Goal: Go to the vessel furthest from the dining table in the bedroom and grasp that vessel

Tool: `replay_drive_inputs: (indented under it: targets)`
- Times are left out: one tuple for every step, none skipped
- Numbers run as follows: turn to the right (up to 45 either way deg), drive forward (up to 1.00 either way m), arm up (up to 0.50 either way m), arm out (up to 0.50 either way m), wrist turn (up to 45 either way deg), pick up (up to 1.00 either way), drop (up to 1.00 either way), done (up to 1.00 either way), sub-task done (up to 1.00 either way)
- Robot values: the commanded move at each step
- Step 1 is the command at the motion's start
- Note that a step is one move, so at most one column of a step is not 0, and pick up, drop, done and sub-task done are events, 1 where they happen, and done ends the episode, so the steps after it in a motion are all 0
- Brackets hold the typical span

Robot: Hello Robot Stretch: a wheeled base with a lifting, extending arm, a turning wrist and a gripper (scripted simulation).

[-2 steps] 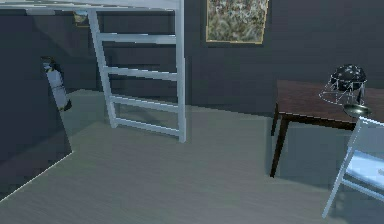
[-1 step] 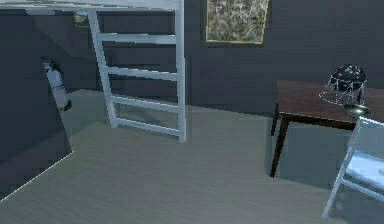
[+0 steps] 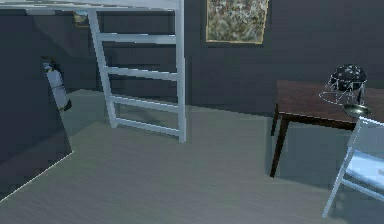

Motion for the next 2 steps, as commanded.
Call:
replay_drive_inputs:
  targets:
    - [0.0, 0.0, 0.0, 0.0, 30.0, 0.0, 0.0, 0.0, 0.0]
    - [0.0, 0.0, 0.0, 0.0, 0.0, 1.0, 0.0, 0.0, 0.0]
